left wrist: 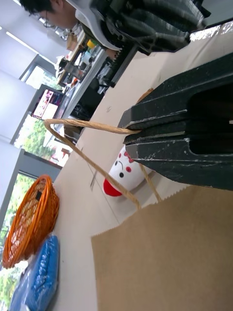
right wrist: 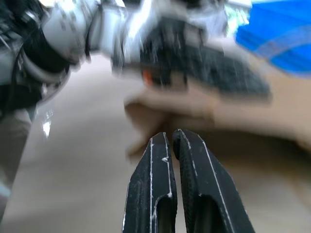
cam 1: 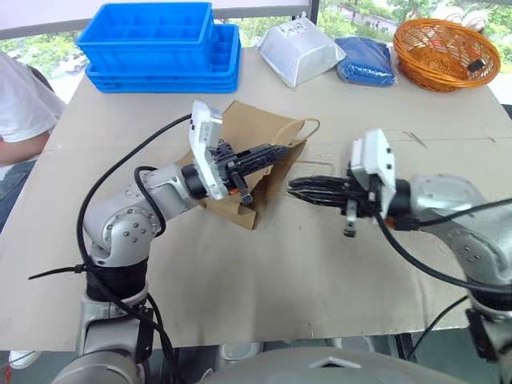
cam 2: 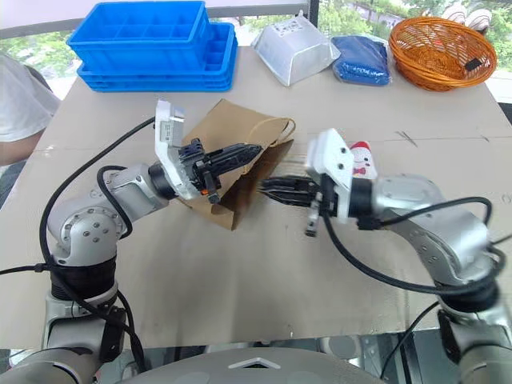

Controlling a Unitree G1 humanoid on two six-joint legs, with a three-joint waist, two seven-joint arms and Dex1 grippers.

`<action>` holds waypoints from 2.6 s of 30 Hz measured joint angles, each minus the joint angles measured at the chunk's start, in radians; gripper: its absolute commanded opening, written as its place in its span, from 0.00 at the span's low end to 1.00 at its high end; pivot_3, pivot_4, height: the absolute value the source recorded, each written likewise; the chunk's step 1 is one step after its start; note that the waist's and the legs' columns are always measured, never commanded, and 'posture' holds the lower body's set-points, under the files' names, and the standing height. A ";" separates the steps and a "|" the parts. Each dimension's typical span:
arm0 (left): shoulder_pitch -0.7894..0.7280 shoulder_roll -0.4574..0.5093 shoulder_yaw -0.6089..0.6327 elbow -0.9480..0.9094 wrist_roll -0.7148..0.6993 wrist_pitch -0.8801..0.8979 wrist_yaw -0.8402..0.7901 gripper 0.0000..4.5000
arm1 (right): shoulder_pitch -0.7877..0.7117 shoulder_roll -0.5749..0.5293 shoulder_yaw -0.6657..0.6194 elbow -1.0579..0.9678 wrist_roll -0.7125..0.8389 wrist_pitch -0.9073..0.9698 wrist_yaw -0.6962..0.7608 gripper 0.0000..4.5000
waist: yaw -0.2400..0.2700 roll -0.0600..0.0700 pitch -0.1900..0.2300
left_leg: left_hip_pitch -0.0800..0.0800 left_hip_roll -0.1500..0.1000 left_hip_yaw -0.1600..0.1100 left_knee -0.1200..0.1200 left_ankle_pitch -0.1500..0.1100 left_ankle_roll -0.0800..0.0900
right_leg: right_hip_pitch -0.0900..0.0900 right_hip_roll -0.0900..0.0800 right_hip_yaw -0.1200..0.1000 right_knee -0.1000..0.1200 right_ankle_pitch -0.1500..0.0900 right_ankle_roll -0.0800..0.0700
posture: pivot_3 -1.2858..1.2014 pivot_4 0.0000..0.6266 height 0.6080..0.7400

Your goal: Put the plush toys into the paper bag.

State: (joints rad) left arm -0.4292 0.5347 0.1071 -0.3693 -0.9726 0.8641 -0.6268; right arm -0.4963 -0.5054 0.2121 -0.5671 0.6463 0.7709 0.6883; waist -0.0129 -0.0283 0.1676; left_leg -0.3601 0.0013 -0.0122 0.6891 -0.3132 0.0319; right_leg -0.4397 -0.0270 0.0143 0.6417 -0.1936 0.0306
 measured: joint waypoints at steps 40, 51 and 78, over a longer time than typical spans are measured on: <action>0.039 -0.134 0.208 -0.076 -0.249 -0.013 0.432 0.00 | -0.166 0.324 0.360 1.006 -0.793 -0.952 0.086 0.02 | -0.005 0.000 0.000 | -0.002 -0.004 -0.002 -0.002 0.004 -0.007 | -0.004 -0.010 0.002 0.001 0.001 0.000 | 0.52 0.24 1.00; 0.011 -0.064 0.200 -0.082 -0.247 -0.067 0.297 0.00 | -0.062 0.234 0.188 0.822 -0.749 -0.768 0.043 0.02 | 0.002 0.000 0.000 | -0.003 -0.008 -0.007 -0.002 0.004 -0.008 | -0.001 -0.009 -0.001 0.000 0.001 0.000 | 0.52 0.24 1.00; -0.301 0.132 -0.099 0.270 0.151 -0.296 -0.592 0.00 | 0.480 -0.352 -0.554 -0.193 -0.230 0.206 0.011 0.99 | 0.001 0.001 0.002 | -0.007 -0.010 -0.009 -0.003 0.002 -0.002 | -0.002 -0.004 -0.007 -0.002 0.000 0.001 | 0.52 0.24 1.00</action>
State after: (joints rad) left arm -0.7303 0.6663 0.0084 -0.0997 -0.8216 0.5686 -1.2191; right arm -0.0159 -0.8577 -0.3420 -0.7598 0.4167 0.9768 0.6992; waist -0.0114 -0.0274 0.1692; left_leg -0.3669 -0.0085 -0.0208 0.6861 -0.3116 0.0297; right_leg -0.4419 -0.0310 0.0076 0.6394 -0.1940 0.0314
